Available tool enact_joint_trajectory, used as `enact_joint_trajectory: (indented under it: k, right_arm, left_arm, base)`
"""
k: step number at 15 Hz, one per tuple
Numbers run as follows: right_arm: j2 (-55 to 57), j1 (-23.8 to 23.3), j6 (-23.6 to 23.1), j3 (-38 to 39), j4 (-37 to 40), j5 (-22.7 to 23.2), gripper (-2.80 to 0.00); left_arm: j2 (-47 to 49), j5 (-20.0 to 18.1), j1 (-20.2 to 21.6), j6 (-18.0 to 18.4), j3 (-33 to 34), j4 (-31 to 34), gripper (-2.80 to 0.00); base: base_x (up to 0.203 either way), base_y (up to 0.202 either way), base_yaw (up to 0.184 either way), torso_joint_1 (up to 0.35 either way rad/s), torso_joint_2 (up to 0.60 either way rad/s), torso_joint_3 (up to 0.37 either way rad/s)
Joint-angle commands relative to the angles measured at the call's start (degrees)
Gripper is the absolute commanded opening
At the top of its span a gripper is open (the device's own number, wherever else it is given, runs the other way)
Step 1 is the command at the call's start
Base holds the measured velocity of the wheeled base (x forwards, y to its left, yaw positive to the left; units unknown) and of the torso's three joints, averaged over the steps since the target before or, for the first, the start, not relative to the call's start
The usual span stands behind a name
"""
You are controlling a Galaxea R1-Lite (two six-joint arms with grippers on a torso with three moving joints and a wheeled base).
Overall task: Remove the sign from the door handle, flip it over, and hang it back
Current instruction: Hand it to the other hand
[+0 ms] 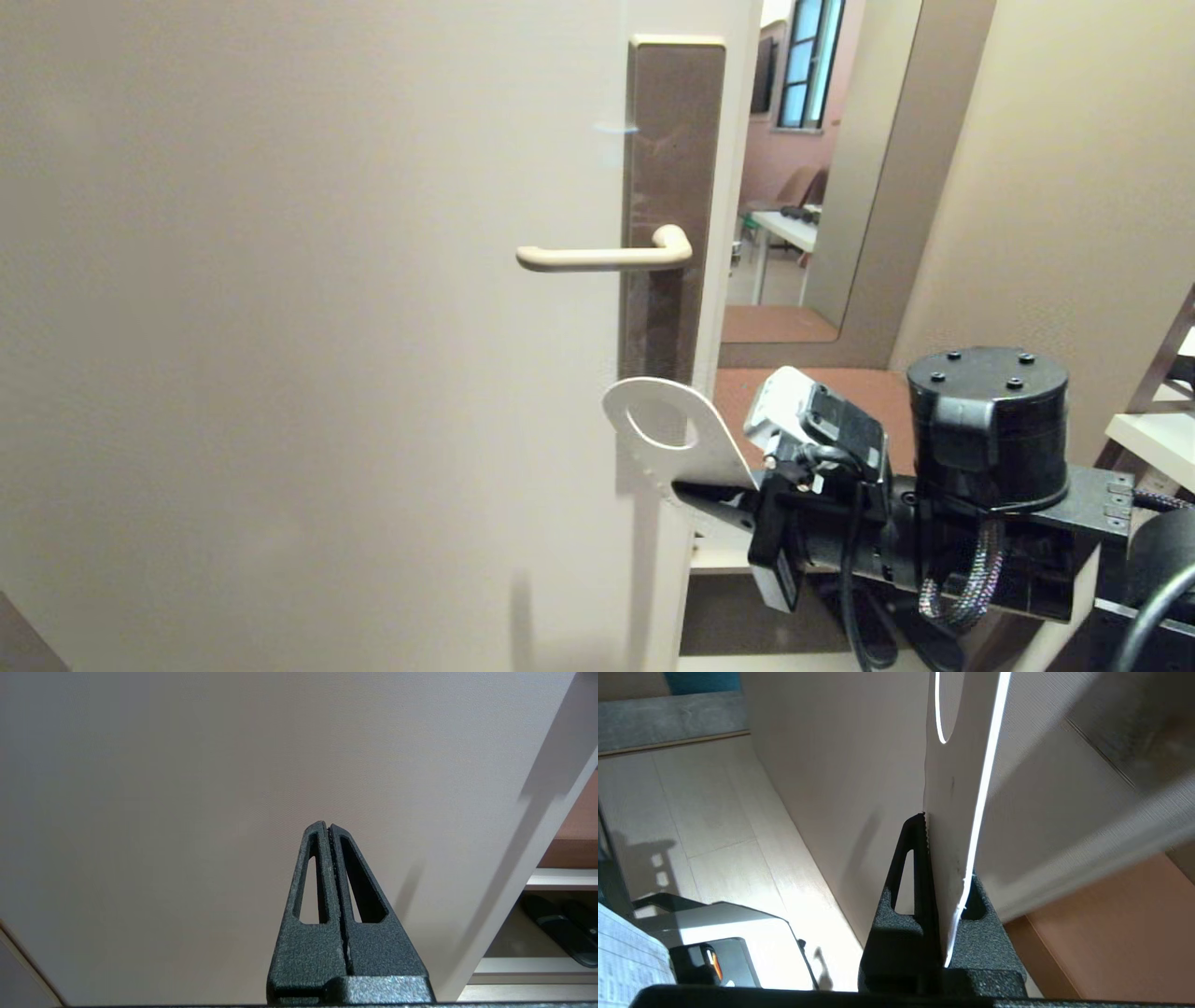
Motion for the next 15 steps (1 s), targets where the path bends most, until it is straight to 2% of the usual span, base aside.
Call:
enact_joint_trajectory:
  k: [1,5,10,12,15]
  right_arm:
    - [-4.90,-3.92,-0.13,3.57,-0.15,-0.11,-2.80]
    - [-12.92,-13.08,-0.22,10.87,-0.19,-1.22,-2.80]
    - [-23.40,-25.38,0.16,17.00,-0.17,-6.39,-2.80]
    - [-28.05,-30.34,0.36,18.48,-0.02,-6.92,-2.80]
    - [-36.20,-35.26,0.65,22.39,0.63,-7.08,-2.80]
  left_arm:
    - [-0.02,0.04,0.03,-0.06,0.00,-0.02,-2.80]
    - [-0.02,0.04,0.03,-0.06,0.00,-0.02,-2.80]
    - [-0.02,0.01,0.03,-0.10,0.00,-0.02,-2.80]
    - [-0.02,0.04,0.03,-0.06,0.00,-0.02,-2.80]
    - [-0.02,0.04,0.03,-0.06,0.00,-0.02,-2.80]
  base:
    - [0.000,0.000,0.000,0.000,0.00,0.000]
    - [0.000,0.000,0.000,0.000,0.00,0.000]
    - [0.000,0.000,0.000,0.000,0.00,0.000]
    - [0.000,0.000,0.000,0.000,0.00,0.000]
    - [0.000,0.000,0.000,0.000,0.00,0.000]
